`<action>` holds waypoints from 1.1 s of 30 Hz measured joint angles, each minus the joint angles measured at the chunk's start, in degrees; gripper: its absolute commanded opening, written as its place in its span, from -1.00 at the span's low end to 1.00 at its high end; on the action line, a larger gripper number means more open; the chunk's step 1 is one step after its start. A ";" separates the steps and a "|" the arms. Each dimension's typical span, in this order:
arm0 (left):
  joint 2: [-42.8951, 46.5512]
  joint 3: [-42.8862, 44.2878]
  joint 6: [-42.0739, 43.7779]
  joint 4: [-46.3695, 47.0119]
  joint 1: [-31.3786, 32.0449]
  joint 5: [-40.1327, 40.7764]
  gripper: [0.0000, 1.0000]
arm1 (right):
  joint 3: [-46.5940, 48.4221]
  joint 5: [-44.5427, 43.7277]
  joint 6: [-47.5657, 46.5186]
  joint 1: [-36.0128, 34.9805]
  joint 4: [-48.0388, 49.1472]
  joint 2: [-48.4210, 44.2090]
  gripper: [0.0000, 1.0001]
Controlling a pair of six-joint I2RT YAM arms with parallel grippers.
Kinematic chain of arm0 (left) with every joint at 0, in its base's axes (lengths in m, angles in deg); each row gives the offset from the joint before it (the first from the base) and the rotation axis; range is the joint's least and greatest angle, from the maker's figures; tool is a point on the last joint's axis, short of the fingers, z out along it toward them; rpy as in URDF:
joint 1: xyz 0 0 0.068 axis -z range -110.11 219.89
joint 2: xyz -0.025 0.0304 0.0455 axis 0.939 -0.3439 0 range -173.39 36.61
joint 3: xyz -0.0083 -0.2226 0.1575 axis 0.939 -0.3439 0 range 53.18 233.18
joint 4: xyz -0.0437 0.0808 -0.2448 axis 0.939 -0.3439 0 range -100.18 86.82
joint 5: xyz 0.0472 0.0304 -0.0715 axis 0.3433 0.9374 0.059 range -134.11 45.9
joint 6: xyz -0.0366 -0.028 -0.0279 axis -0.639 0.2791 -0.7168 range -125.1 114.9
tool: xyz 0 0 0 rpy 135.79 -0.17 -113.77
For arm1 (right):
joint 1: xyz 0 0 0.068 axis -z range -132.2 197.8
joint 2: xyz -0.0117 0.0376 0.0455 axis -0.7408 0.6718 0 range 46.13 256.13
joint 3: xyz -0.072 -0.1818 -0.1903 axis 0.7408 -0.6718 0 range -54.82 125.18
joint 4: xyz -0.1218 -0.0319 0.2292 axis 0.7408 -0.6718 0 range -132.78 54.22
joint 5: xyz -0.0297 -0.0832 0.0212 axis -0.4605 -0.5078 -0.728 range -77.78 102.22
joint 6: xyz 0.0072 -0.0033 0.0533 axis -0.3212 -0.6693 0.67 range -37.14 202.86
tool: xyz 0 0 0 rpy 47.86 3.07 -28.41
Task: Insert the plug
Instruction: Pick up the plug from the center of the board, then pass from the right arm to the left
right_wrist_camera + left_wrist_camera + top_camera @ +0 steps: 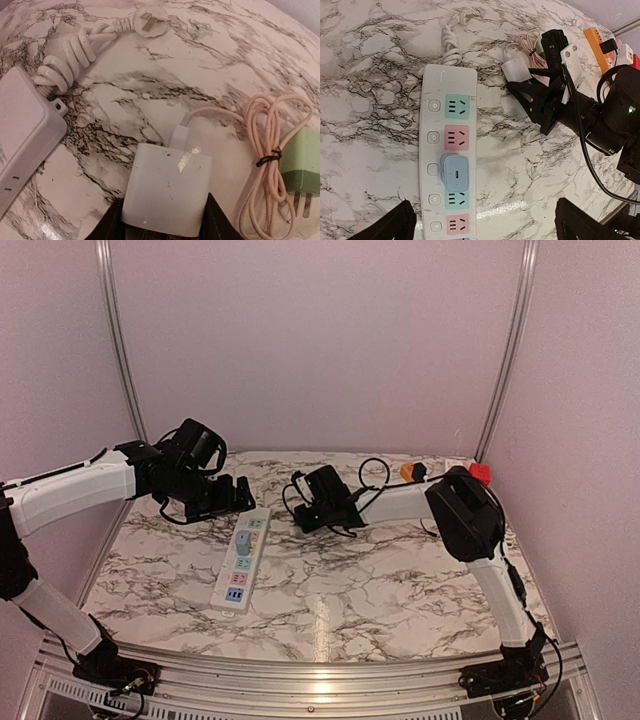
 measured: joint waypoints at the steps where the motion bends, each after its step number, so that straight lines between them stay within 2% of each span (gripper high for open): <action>1: 0.00 0.00 0.00 0.00 0.00 -0.35 0.98 | -1.44 0.26 -0.42 0.00 0.94 -0.72 -0.62; 16: -1.77 0.02 0.24 3.15 0.02 -9.44 0.98 | -34.75 3.45 -11.26 -0.11 22.25 -23.45 -0.67; 25: -4.59 1.33 0.20 6.45 1.31 -16.28 0.97 | -45.59 3.43 -18.25 -4.24 32.52 -32.17 -0.67; 33: -7.82 4.42 0.13 8.13 3.93 -20.22 0.80 | -52.24 4.20 -20.02 -6.73 38.10 -37.48 -0.67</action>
